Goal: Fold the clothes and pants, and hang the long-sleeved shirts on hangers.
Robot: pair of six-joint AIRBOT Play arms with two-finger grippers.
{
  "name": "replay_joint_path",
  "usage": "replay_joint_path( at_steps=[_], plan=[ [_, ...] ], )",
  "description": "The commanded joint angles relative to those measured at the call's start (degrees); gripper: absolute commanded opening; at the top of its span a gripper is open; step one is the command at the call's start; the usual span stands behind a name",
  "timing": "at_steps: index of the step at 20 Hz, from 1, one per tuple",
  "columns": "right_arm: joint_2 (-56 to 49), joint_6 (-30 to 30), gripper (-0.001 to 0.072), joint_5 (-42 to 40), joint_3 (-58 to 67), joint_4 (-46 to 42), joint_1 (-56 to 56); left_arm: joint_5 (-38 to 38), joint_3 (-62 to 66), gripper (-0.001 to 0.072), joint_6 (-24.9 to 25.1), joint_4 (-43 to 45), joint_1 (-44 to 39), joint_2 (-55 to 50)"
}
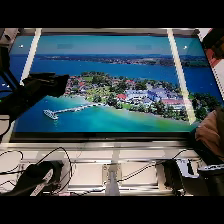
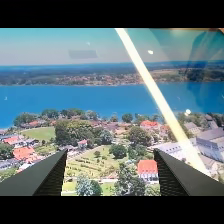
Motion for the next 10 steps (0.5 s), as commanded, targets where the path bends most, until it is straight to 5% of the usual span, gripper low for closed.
replay_joint_path(
  at_steps=[1, 3, 4, 6, 9, 10],
  plan=[
    [0.13, 1.18, 0.0686, -0.81, -0.02, -0.48, -0.68, 0.04, -0.02, 0.0591, 0.00, 0.20, 0.04, 0.04],
    [0.13, 1.18, 0.0683, -1.42, -0.02, 1.88, -0.66, 0.04, -0.02, 0.0590, 0.00, 0.17, 0.04, 0.04],
    [0.13, 0.87, 0.0609, -3.10, -0.02, 5.49, -0.48, 0.04, -0.02, 0.0590, 0.00, 0.17, 0.04, 0.04],
    [0.11, -6.54, 0.0249, -7.82, -0.02, 14.56, 2.82, 0.04, -0.02, 0.0590, 0.00, 0.17, 0.04, 0.04],
    [-0.28, -26.29, 0.0044, -14.43, 0.00, 30.51, 16.76, 0.02, -0.02, 0.0590, 0.00, 0.17, 0.04, 0.04],
    [-0.31, -30.40, 0.0044, -16.22, 0.00, 33.38, 23.19, 0.04, -0.02, 0.0591, 0.00, 0.17, 0.04, 0.04]
  ],
)
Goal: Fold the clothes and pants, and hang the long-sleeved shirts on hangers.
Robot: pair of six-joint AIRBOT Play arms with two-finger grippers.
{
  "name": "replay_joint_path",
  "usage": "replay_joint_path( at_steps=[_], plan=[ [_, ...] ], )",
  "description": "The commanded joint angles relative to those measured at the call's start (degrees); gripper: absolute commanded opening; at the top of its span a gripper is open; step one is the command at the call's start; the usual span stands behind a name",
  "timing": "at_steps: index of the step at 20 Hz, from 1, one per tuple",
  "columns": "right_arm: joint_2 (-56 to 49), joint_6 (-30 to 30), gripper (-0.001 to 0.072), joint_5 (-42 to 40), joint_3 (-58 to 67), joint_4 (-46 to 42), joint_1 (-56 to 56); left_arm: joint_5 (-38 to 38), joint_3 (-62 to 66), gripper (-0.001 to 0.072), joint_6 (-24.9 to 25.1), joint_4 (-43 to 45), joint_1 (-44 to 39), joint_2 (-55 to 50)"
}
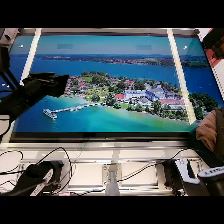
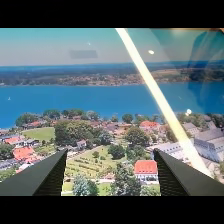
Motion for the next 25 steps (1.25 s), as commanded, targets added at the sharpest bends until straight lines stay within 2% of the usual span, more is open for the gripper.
replay_joint_path(
  at_steps=[1, 5, 7, 10, 12, 14, 15, 25],
  plan=[
    [-0.13, -15.91, 0.0043, -7.80, 0.04, 14.05, 17.81, -0.02, -0.02, 0.0591, 0.00, 0.02, 0.04, 0.04],
    [-0.26, -16.33, 0.0043, -10.62, 0.02, 8.63, 46.07, -0.02, -0.02, 0.0591, 0.00, 0.02, 0.04, 0.04],
    [-0.39, -19.08, 0.0044, -9.79, 0.02, 5.11, 58.14, 0.00, -0.02, 0.0591, 0.00, 0.02, 0.04, 0.04],
    [-0.44, -20.33, 0.0043, -7.63, 0.02, -8.20, 70.90, -0.02, -0.02, 0.0590, 0.00, 0.02, 0.04, 0.04],
    [-0.44, -18.82, 0.0043, -3.72, 0.02, -15.65, 72.57, -0.02, -0.02, 0.0591, 0.00, 0.02, 0.04, 0.04],
    [-0.44, -11.43, 0.0043, -0.52, 0.02, -20.59, 70.55, -0.02, -0.02, 0.0591, 0.00, 0.02, 0.04, 0.04],
    [-0.42, -9.55, 0.0043, 0.48, 0.02, -21.07, 68.81, 0.00, -0.02, 0.0590, 0.00, 0.02, 0.04, 0.04],
    [-0.42, -9.57, 0.0044, 1.09, 0.02, -20.22, 65.48, 0.00, -0.02, 0.0591, 0.00, 0.02, 0.04, 0.04]
  ],
)
